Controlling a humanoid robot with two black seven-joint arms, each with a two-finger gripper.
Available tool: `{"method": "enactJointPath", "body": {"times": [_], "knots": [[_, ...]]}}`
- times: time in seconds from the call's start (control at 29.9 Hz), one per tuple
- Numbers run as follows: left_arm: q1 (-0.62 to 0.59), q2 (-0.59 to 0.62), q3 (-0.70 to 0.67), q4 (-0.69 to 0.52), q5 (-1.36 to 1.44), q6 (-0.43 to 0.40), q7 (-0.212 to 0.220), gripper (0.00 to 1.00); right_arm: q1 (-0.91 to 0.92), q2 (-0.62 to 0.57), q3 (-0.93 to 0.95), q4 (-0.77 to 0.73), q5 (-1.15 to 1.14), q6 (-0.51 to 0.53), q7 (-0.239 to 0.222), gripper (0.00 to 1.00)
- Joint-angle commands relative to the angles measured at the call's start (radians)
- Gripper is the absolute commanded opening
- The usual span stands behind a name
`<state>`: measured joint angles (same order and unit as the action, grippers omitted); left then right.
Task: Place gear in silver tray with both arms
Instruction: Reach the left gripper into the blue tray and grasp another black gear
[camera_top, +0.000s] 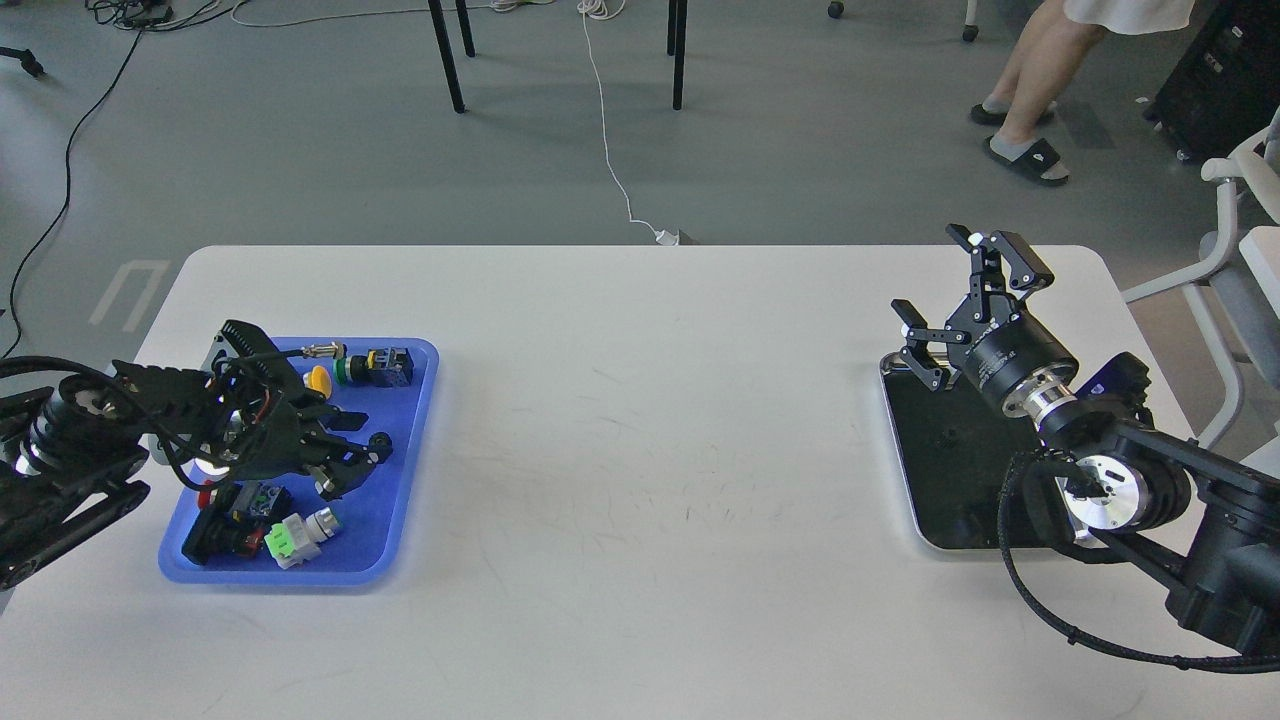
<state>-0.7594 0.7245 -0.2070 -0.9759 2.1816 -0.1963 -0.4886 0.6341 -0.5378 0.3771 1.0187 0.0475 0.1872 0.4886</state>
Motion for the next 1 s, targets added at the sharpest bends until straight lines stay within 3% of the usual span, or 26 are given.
{"method": "enactJointPath", "body": {"times": [0.0, 0.17, 0.43, 0.8, 0.97], "knots": [[0.0, -0.005, 0.0, 0.003, 0.0, 0.0, 0.0, 0.49, -0.002, -0.001, 0.0, 0.0, 0.0, 0.0, 0.0, 0.97], [0.0, -0.005, 0.001, 0.008, 0.0, 0.0, 0.0, 0.31, -0.004, -0.001, 0.0, 0.0, 0.0, 0.0, 0.0, 0.97], [0.008, -0.005, 0.0, 0.022, 0.0, 0.0, 0.0, 0.16, -0.004, -0.001, 0.0, 0.0, 0.0, 0.0, 0.0, 0.97], [-0.008, 0.009, -0.003, 0.005, 0.0, -0.006, 0.0, 0.16, -0.004, -0.001, 0.003, 0.0, 0.0, 0.0, 0.0, 0.97], [-0.07, 0.05, -0.003, -0.038, 0.0, -0.017, 0.0, 0.16, -0.002, -0.001, 0.006, 0.0, 0.0, 0.0, 0.0, 0.97]]}}
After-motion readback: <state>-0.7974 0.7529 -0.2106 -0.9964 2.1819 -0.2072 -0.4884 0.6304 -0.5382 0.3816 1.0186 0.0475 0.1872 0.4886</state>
